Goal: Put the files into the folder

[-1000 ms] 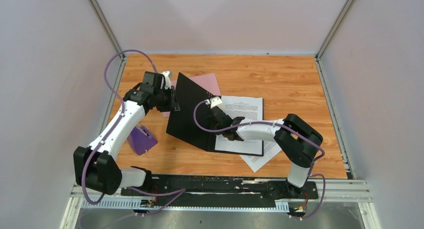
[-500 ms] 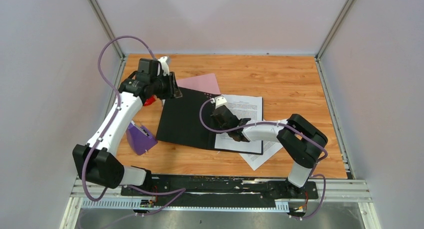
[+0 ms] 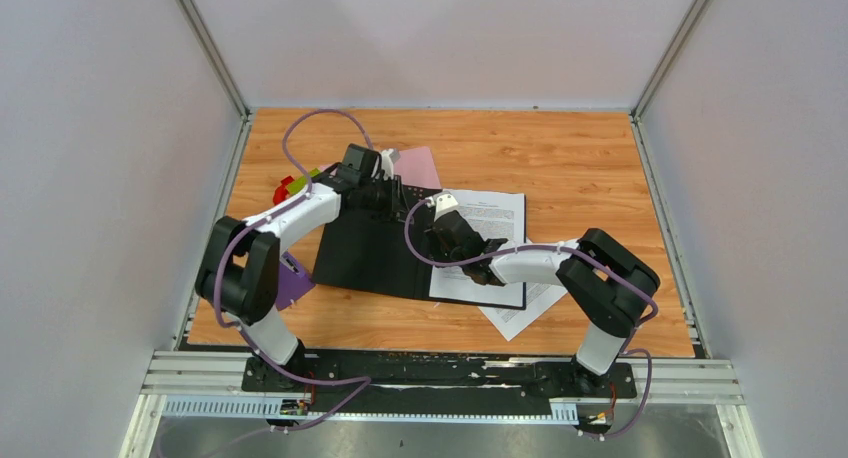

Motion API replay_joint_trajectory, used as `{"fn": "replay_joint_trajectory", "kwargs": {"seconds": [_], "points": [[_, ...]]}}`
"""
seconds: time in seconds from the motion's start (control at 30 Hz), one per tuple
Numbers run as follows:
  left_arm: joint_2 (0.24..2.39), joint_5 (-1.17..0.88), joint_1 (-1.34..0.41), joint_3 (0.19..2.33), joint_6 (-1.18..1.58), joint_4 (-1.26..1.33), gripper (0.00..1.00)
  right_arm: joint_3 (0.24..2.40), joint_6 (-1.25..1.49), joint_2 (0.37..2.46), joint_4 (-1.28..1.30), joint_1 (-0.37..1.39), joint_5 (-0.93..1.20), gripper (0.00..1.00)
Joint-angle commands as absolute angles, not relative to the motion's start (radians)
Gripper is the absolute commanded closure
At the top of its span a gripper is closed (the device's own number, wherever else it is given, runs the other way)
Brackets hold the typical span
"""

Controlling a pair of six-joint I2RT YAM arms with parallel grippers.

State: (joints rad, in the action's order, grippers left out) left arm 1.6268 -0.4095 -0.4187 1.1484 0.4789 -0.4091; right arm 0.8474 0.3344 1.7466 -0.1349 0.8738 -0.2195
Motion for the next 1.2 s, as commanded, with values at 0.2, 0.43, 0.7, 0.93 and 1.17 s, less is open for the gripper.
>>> {"fn": "replay_joint_trajectory", "kwargs": {"seconds": [0.2, 0.43, 0.7, 0.93, 1.17], "points": [[1.793, -0.514, -0.430, 1.089, 0.623, -0.058, 0.70, 0.741, 0.291, 1.807, 0.114, 0.819, -0.250, 1.00], [1.905, -0.548, -0.447, 1.066, 0.660, 0.049, 0.69, 0.731, 0.297, 1.803, 0.112, 0.818, -0.267, 1.00], [1.944, -0.556, -0.474, 1.037, 0.657, 0.090, 0.69, 0.718, 0.298, 1.770, 0.114, 0.818, -0.277, 1.00], [1.962, -0.565, -0.496, 0.999, 0.655, 0.121, 0.68, 0.725, 0.295, 1.780, 0.114, 0.818, -0.275, 1.00], [1.949, -0.573, -0.501, 0.975, 0.660, 0.154, 0.64, 0.727, 0.294, 1.788, 0.104, 0.817, -0.265, 1.00]]}}
